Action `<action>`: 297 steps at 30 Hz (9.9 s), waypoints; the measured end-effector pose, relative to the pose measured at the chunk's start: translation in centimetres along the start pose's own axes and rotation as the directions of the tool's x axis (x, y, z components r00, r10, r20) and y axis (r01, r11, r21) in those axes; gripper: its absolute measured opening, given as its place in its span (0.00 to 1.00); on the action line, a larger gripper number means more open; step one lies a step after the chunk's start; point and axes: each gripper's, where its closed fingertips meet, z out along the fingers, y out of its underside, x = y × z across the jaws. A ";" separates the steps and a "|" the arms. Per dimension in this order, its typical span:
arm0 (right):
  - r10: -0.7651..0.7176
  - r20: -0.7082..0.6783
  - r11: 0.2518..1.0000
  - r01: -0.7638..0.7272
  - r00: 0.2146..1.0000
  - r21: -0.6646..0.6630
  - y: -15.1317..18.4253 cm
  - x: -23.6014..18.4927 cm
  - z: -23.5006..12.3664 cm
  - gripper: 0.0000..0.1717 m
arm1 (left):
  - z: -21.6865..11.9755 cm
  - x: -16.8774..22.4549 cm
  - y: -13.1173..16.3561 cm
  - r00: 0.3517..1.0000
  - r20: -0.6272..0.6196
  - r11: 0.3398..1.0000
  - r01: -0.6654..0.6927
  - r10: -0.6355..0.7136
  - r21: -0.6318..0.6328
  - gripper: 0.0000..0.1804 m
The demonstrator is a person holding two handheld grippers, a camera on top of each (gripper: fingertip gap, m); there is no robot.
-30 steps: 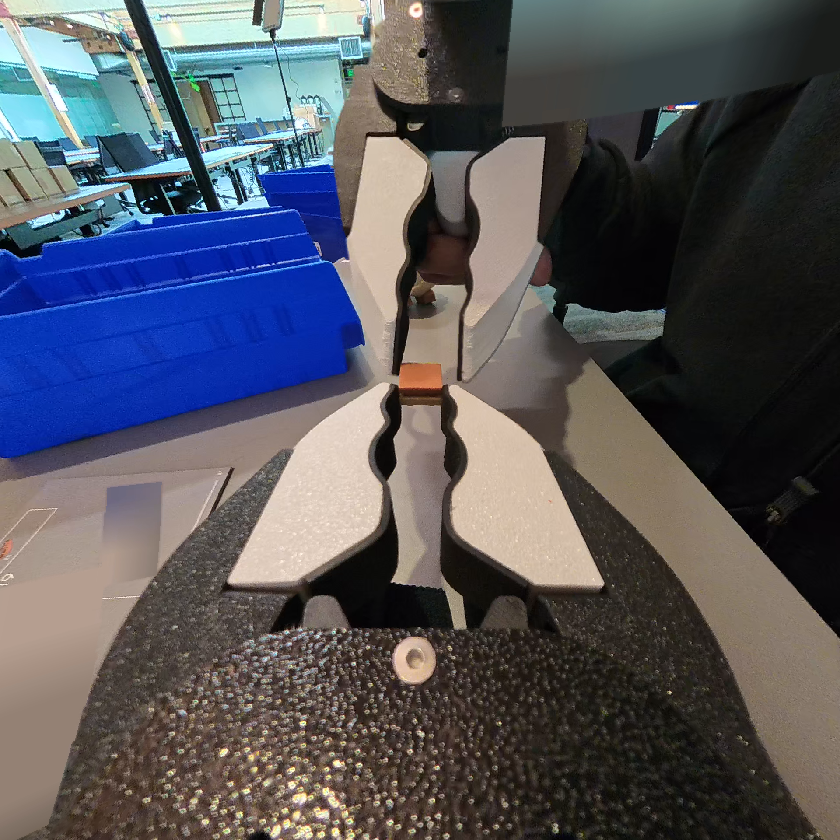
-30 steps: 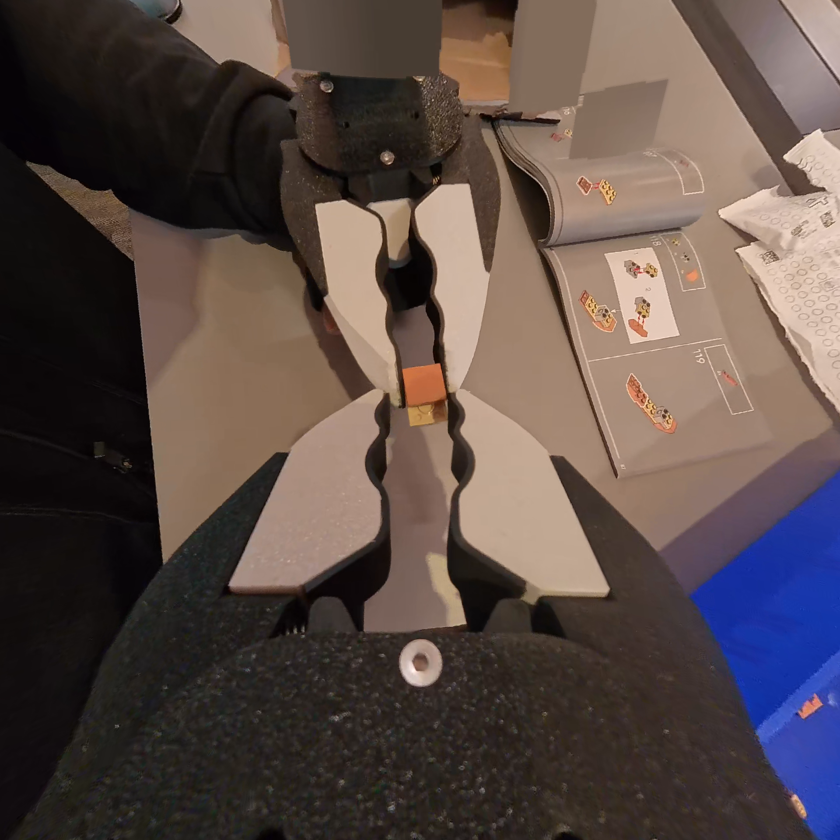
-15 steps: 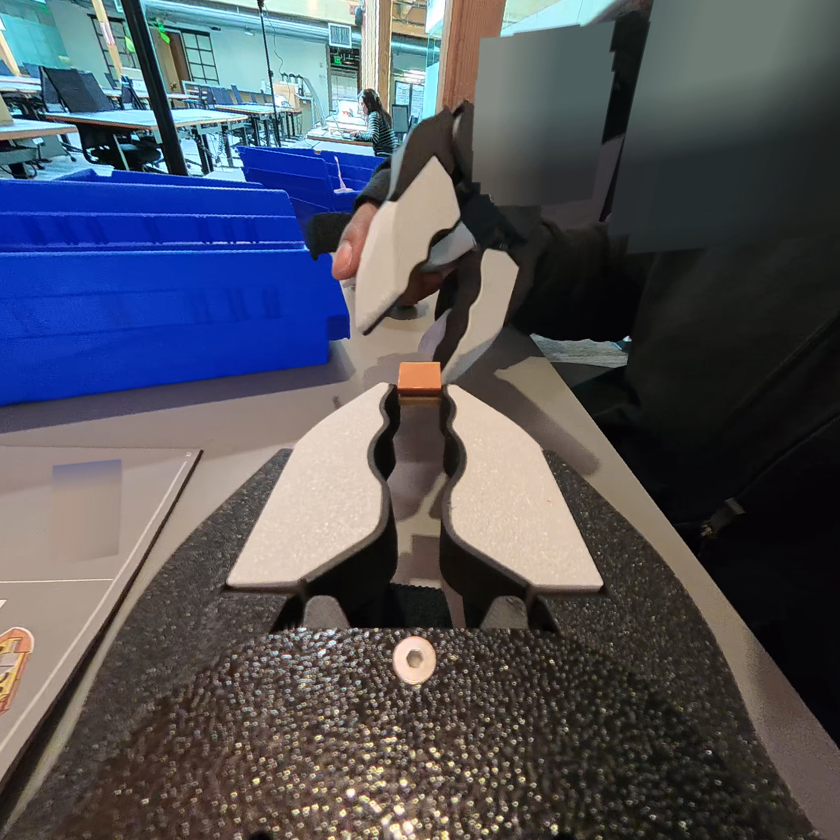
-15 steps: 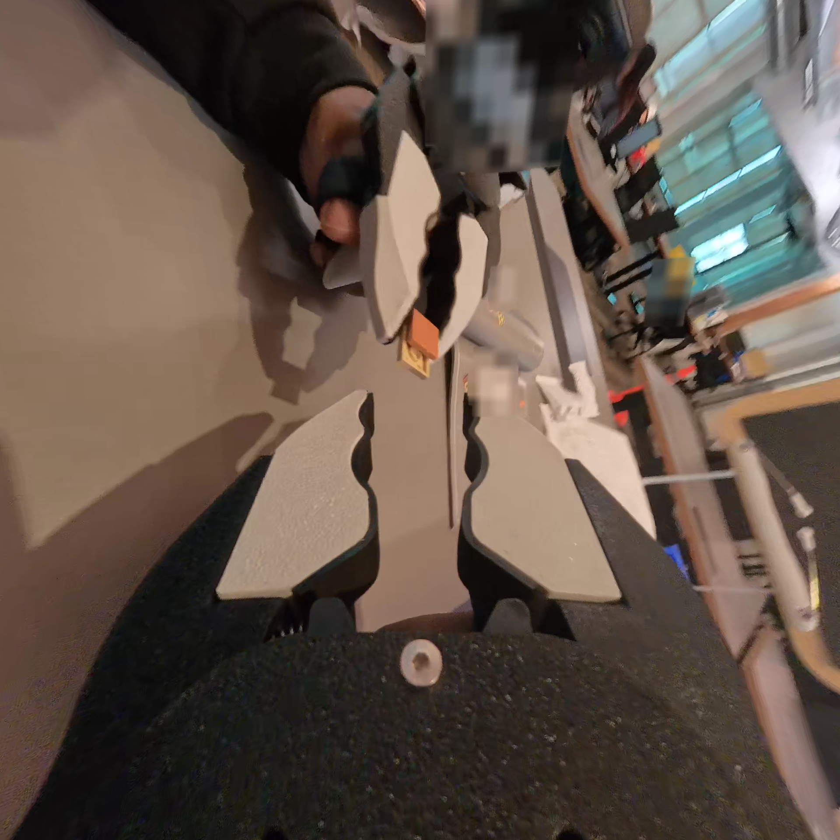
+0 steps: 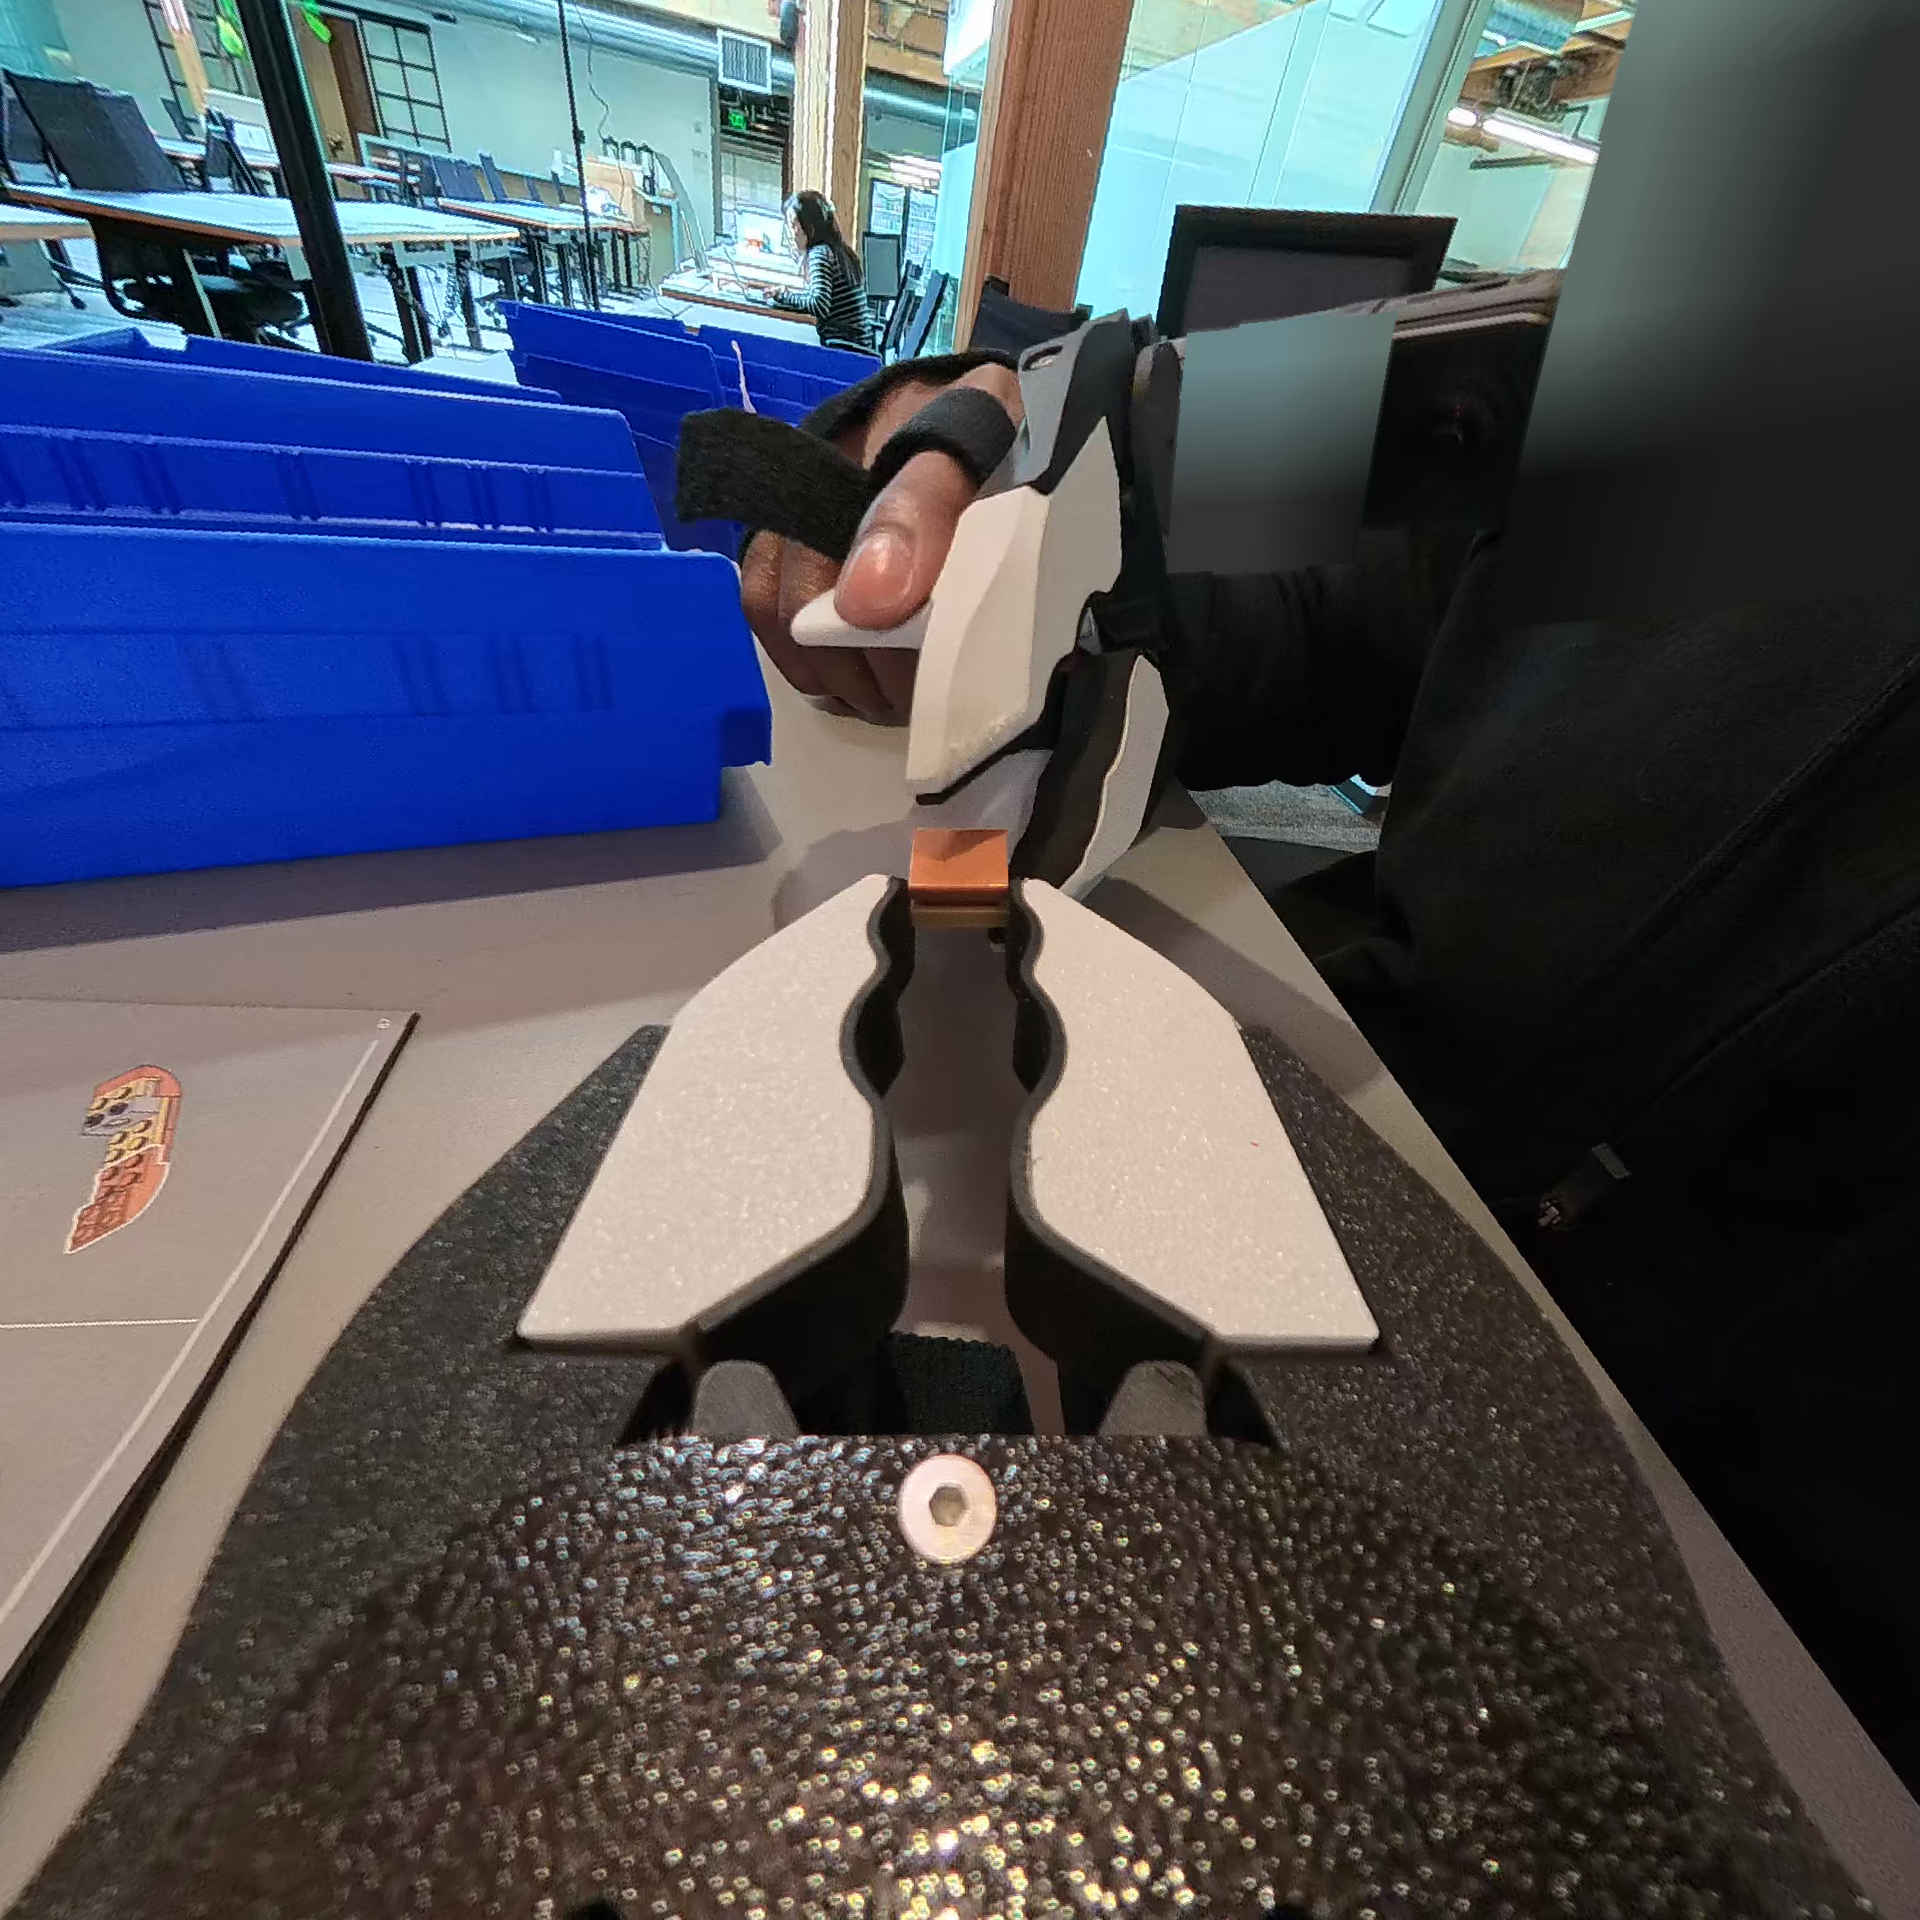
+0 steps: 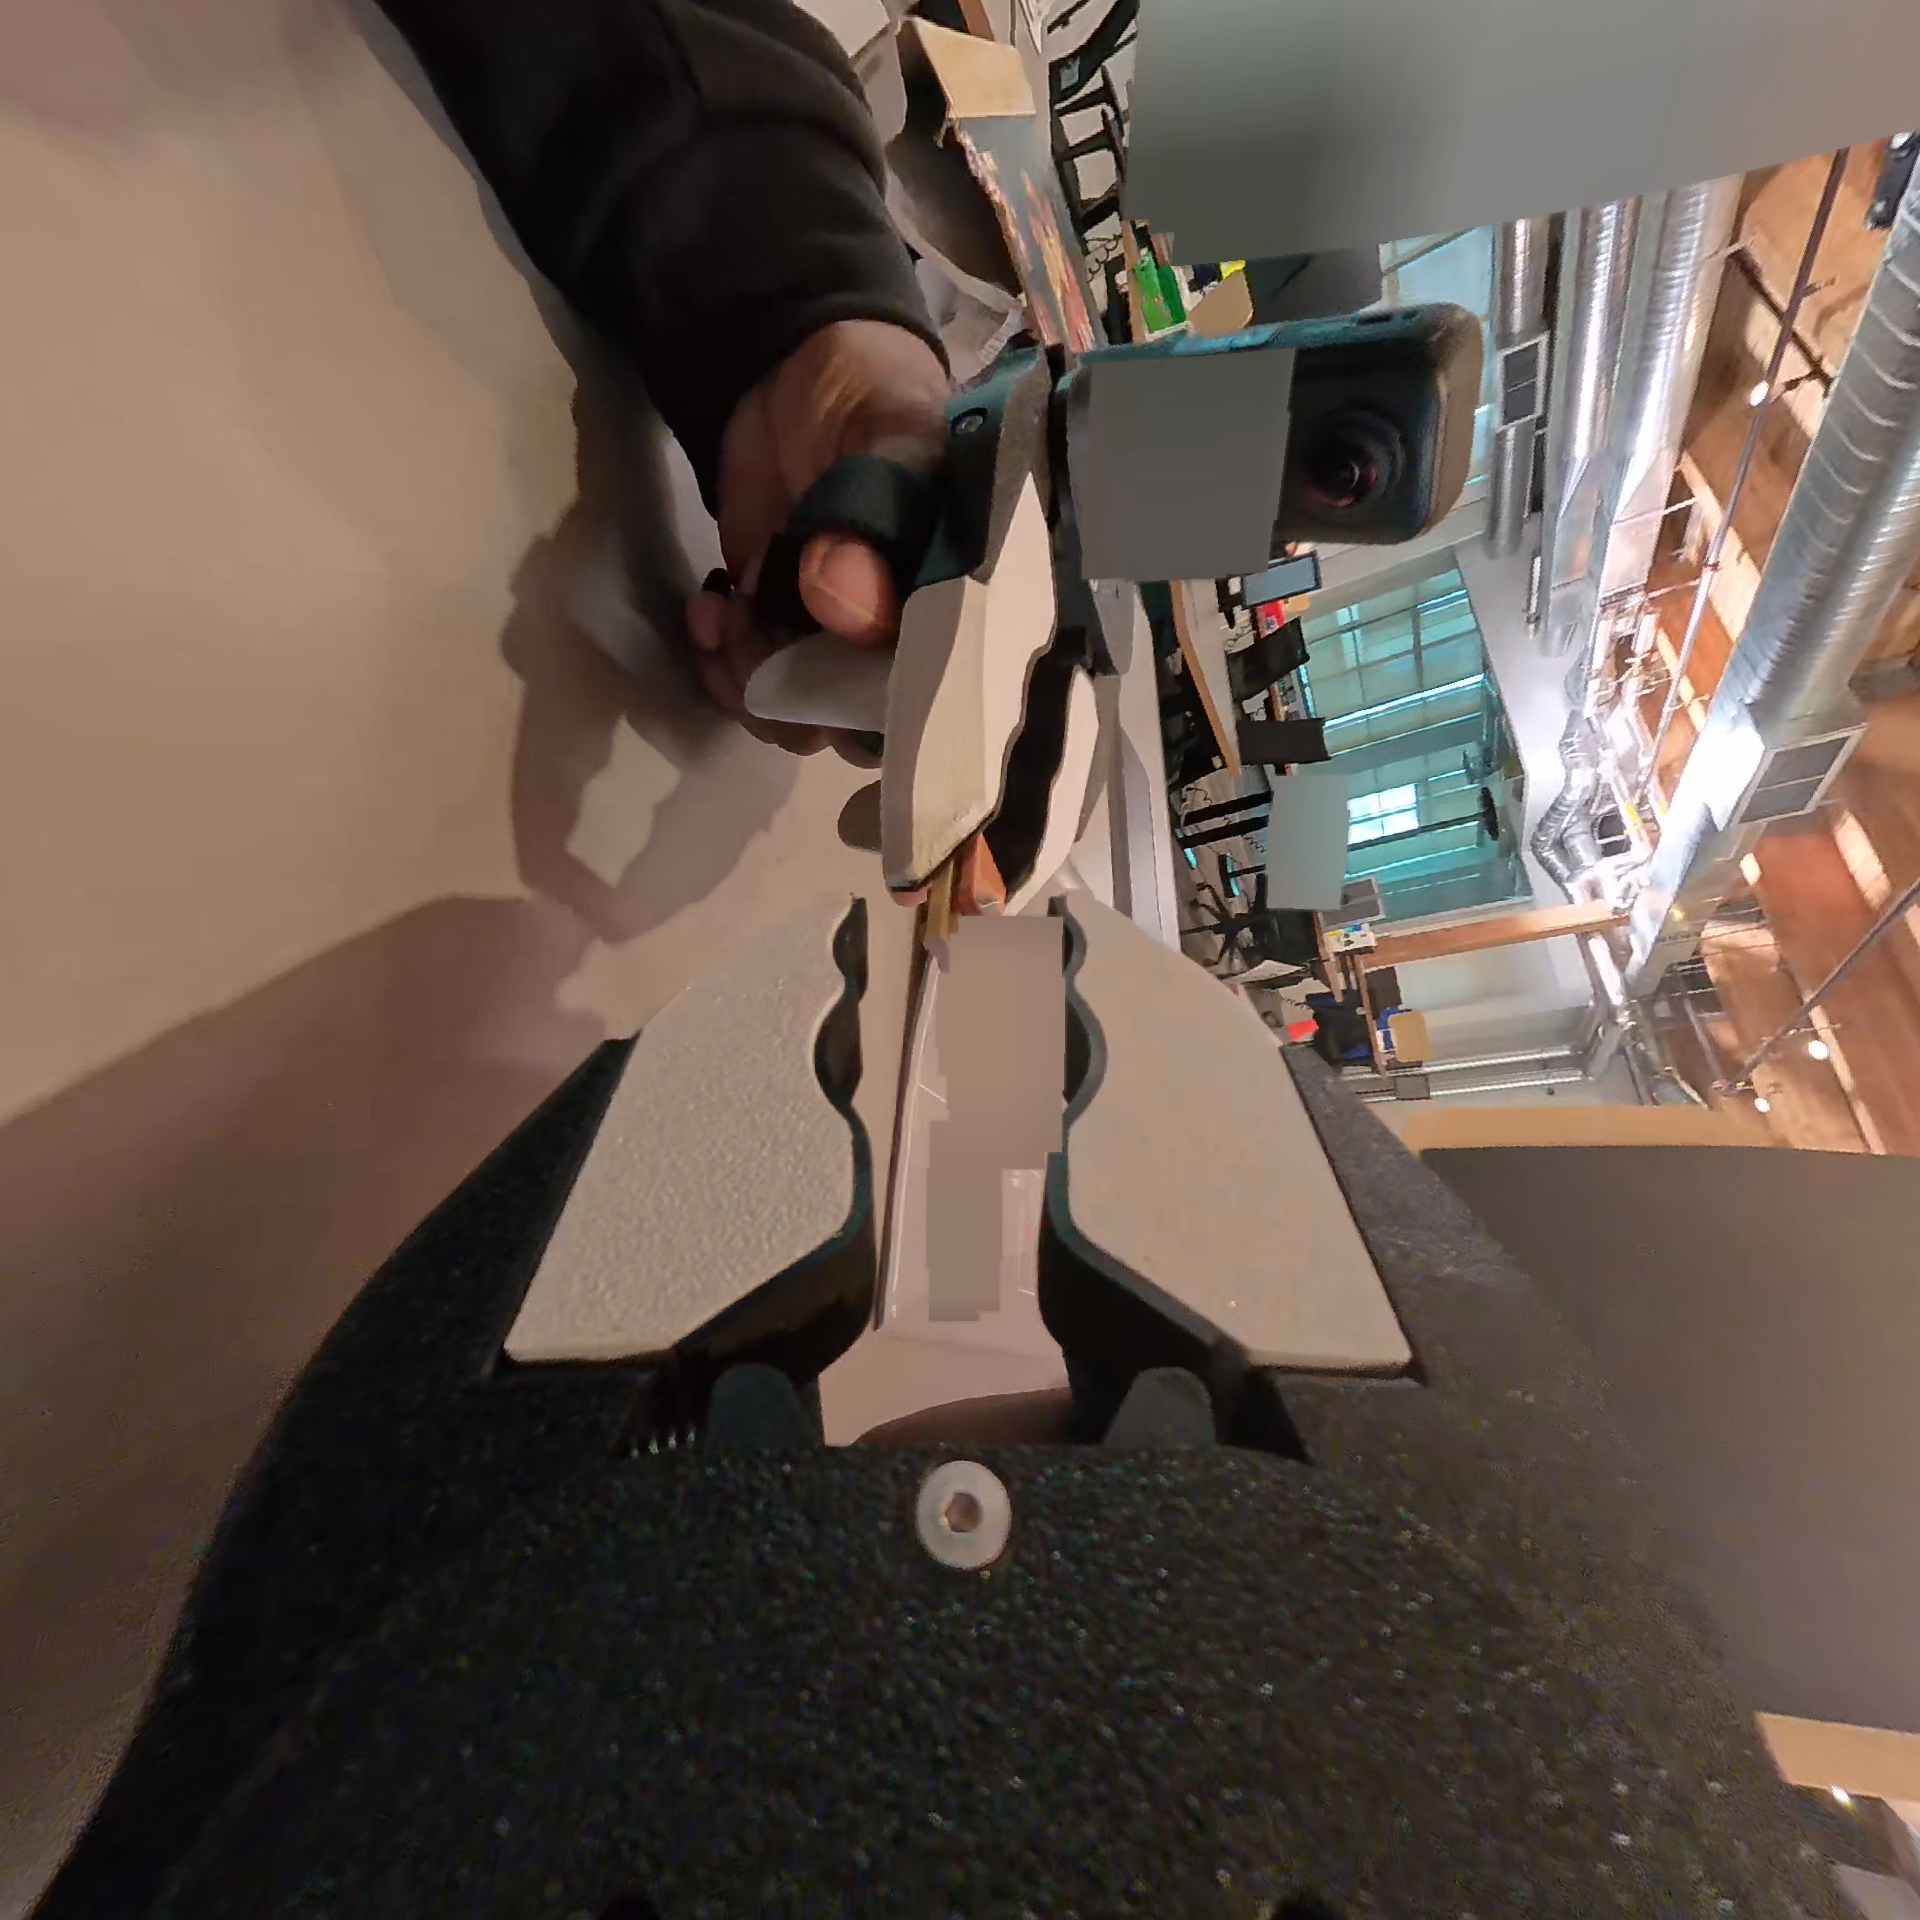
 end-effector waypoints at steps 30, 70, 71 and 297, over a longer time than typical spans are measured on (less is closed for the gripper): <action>0.130 -0.052 0.991 -0.130 0.990 0.005 0.4 -0.3 0.5 0.06 | -0.2 -0.1 0.1 0.999 -0.004 0.999 0.033 -0.033 -0.011 0.10; -0.069 -0.156 0.996 0.060 0.985 -0.060 0.7 0.0 0.3 0.06 | 0.3 -0.2 0.8 0.978 -0.012 0.977 0.206 -0.207 -0.055 0.08; -0.069 -0.157 0.996 0.060 0.985 -0.061 0.7 0.0 0.3 0.06 | 0.3 -0.2 0.8 0.978 -0.012 0.977 0.206 -0.207 -0.054 0.08; 0.726 0.216 0.635 -0.757 0.653 0.157 1.4 -1.1 0.6 0.12 | 0.0 -1.5 2.6 0.936 0.142 0.926 -0.280 0.322 -0.254 0.02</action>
